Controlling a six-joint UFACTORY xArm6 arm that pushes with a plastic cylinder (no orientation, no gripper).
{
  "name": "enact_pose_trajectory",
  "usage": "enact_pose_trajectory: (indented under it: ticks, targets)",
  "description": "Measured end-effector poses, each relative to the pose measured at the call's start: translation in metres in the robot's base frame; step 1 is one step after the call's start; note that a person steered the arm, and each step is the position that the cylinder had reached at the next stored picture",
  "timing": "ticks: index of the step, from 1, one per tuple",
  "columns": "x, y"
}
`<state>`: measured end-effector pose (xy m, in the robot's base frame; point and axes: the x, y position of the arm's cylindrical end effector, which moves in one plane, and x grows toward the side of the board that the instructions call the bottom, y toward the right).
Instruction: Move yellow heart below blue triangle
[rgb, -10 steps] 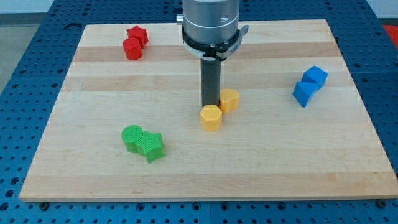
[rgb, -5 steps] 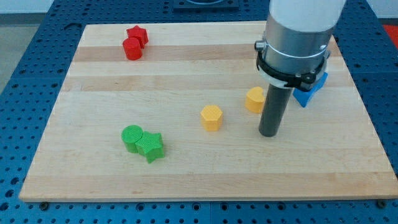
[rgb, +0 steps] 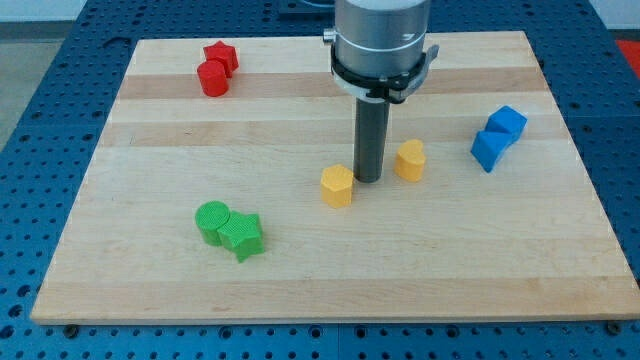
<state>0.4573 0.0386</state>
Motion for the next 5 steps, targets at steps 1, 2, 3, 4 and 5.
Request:
enact_pose_trajectory:
  ticks: [1,2,3,4,5]
  targets:
    - [-0.006,0.000]
    - [-0.037,0.003]
    - [-0.037,0.003]
    - [-0.020,0.033]
    - [-0.005,0.044]
